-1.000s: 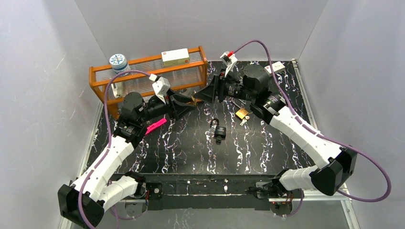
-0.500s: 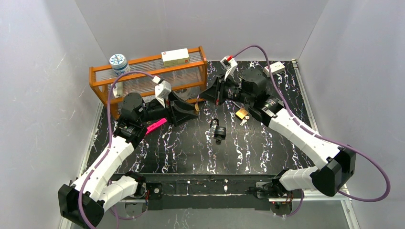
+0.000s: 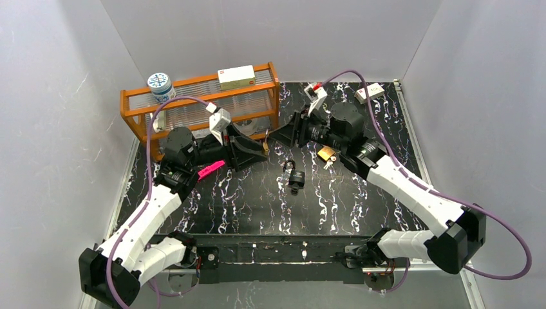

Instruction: Unlock with the key

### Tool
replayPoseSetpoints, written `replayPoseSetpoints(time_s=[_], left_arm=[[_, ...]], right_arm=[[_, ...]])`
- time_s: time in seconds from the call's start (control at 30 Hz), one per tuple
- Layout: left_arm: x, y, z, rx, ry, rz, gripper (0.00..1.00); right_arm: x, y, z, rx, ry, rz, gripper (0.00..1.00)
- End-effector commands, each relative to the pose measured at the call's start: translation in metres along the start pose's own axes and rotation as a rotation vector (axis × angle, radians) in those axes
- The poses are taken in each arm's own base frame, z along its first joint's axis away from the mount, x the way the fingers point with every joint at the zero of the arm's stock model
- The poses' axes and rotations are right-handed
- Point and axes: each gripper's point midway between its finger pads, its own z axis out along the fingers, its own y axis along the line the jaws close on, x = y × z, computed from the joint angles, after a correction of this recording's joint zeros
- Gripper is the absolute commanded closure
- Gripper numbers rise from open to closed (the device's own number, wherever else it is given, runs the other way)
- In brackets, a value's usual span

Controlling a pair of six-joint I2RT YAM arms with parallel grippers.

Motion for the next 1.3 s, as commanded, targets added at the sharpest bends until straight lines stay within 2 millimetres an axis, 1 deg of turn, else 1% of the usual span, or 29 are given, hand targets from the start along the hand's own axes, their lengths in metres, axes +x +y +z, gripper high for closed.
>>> replayPoseSetpoints(time_s=[0.0,0.1,0.17,0.23,0.3,0.37,0.43,0.47,0.57,0.73,0.77,0.83,0.9,1.07,1.27], left_arm=[[-0.002,0.005,-0.004,-0.078,-0.054,-0.05,1.0],[0.013,0.018,-0.01,-0.177,-0.052,-0.137,1.0],[0.026,0.027,-0.016,-0.245,-0.045,-0.198,1.0],[0.038,0.037,-0.025,-0.34,-0.047,-0.249,0.99],[0.055,0.051,-0.036,-0.456,-0.032,-0.306,1.0],[0.076,0.064,-0.05,-0.584,0.006,-0.375,0.97],[0.1,0.079,-0.067,-0.733,0.077,-0.446,0.93],[0.112,0.087,-0.077,-0.81,0.12,-0.465,0.92],[0.142,0.103,-0.095,-0.959,0.236,-0.521,0.93],[0.177,0.122,-0.115,-1.127,0.341,-0.593,0.95],[0.186,0.125,-0.118,-1.158,0.369,-0.614,0.95],[0.197,0.131,-0.125,-1.216,0.393,-0.64,0.96],[0.212,0.136,-0.128,-1.254,0.434,-0.677,0.96],[0.234,0.143,-0.126,-1.305,0.514,-0.712,0.94],[0.255,0.148,-0.114,-1.331,0.612,-0.705,0.9]], right_arm=[[0.006,-0.036,-0.017,0.205,-0.038,0.036,0.44],[0.024,-0.07,-0.029,0.373,-0.016,0.095,0.44],[0.034,-0.086,-0.036,0.451,-0.005,0.126,0.44],[0.041,-0.096,-0.041,0.495,0.0,0.154,0.43],[0.049,-0.101,-0.041,0.51,0.011,0.173,0.44],[0.052,-0.103,-0.04,0.518,0.019,0.188,0.44],[0.056,-0.106,-0.039,0.526,0.025,0.202,0.43],[0.058,-0.108,-0.038,0.531,0.029,0.211,0.43],[0.061,-0.111,-0.036,0.54,0.032,0.228,0.44],[0.067,-0.116,-0.035,0.561,0.041,0.248,0.44],[0.068,-0.118,-0.036,0.568,0.043,0.251,0.44],[0.071,-0.12,-0.039,0.579,0.045,0.253,0.44],[0.072,-0.122,-0.04,0.589,0.044,0.257,0.44],[0.074,-0.125,-0.043,0.6,0.047,0.258,0.44],[0.076,-0.127,-0.045,0.606,0.048,0.261,0.44]])
